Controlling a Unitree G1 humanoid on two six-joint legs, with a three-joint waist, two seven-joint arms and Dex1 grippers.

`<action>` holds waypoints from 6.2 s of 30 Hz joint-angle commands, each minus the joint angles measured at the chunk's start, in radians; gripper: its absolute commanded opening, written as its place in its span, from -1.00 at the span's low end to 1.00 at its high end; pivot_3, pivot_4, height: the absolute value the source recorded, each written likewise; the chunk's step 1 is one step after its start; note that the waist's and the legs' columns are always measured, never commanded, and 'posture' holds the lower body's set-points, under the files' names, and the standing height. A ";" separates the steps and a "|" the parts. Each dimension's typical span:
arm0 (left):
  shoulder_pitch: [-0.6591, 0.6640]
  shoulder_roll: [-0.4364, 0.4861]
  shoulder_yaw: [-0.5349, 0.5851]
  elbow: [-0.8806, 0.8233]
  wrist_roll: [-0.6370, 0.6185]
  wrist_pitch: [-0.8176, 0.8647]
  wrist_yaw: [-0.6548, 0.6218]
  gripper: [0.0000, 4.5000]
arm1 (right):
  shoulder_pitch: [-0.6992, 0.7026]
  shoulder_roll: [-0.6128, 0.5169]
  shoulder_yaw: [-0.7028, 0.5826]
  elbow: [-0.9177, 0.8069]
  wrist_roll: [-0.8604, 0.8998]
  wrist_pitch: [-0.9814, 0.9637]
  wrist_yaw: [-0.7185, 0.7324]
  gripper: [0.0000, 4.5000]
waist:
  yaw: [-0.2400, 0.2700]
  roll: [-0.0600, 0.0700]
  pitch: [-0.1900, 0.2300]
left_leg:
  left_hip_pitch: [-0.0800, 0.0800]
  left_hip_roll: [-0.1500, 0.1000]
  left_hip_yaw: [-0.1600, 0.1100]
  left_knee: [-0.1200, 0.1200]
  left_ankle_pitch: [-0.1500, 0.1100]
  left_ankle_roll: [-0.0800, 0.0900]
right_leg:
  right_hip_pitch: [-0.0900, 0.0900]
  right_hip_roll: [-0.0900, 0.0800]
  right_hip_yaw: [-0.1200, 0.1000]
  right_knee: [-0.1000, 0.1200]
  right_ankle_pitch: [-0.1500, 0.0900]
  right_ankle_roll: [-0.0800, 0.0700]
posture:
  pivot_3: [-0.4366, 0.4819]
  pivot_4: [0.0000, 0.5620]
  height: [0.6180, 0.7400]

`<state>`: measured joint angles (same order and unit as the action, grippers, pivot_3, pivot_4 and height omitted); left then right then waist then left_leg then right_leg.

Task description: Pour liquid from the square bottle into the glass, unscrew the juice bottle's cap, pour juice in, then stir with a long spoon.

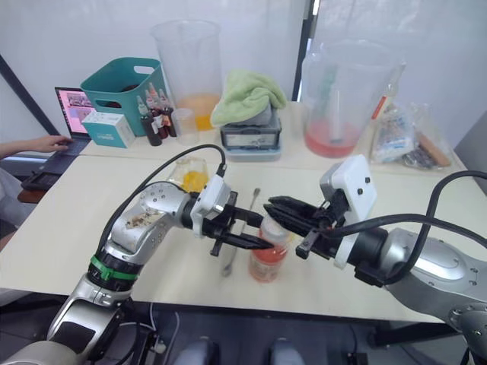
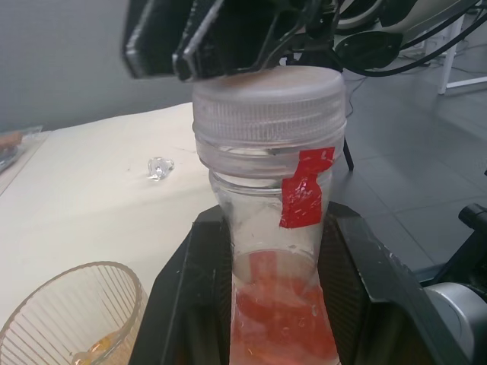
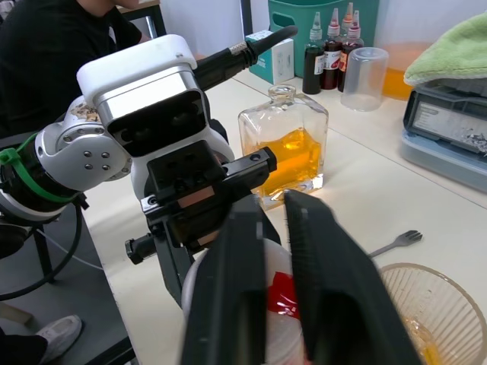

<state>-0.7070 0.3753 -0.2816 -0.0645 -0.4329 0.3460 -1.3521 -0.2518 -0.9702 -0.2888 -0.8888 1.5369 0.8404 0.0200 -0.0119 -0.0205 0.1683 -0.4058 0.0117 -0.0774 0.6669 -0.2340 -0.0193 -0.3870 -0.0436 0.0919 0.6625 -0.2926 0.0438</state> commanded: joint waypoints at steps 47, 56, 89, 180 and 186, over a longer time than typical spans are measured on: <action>-0.020 -0.014 -0.016 0.030 -0.003 -0.021 -0.029 -0.49 | 0.126 -0.173 -0.045 -0.041 0.051 -0.141 -0.009 0.99 | 0.001 0.000 0.000 | 0.000 0.000 0.001 0.000 0.000 0.000 | 0.001 0.000 0.001 -0.002 0.000 0.000 | -0.05 -0.47 1.00; -0.019 -0.012 -0.016 0.025 -0.003 -0.017 -0.027 -0.49 | 0.114 -0.158 0.003 -0.035 -0.013 -0.141 -0.002 0.66 | 0.001 0.000 0.000 | 0.000 0.000 0.001 0.000 0.000 0.000 | 0.001 0.000 0.001 -0.002 0.000 0.000 | -0.05 -0.47 1.00; -0.033 -0.009 -0.035 0.034 0.002 -0.020 -0.081 -0.49 | -0.989 -0.001 0.878 1.032 -0.790 -0.357 1.594 -0.24 | -0.020 0.007 0.004 | 0.001 0.002 0.001 -0.002 0.002 0.001 | -0.003 0.000 -0.002 0.002 0.001 -0.001 | -0.05 -0.47 1.00; -0.061 -0.008 -0.046 0.033 -0.002 -0.032 -0.045 -0.49 | -0.557 -0.123 0.109 0.466 -0.261 0.160 1.093 0.98 | 0.000 0.009 0.005 | 0.001 0.001 0.000 -0.002 0.002 0.001 | -0.002 0.000 -0.002 0.002 0.001 -0.001 | -0.05 -0.47 1.00; -0.053 -0.014 -0.038 0.034 -0.005 -0.031 -0.029 -0.49 | -0.275 -0.104 -0.057 0.181 -0.162 0.190 0.595 0.98 | 0.000 0.008 0.005 | 0.000 0.000 0.000 -0.002 0.002 0.001 | -0.002 0.000 -0.002 0.002 0.001 -0.001 | -0.05 -0.47 1.00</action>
<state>-0.7616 0.3662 -0.3294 -0.0219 -0.4325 0.3140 -1.3851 -0.5372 -1.0750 -0.2743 -0.6424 1.3266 1.0361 0.7562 -0.0119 -0.0123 0.1731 -0.4059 0.0119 -0.0775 0.6650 -0.2323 -0.0185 -0.3889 -0.0440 0.0904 0.6645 -0.2918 0.0426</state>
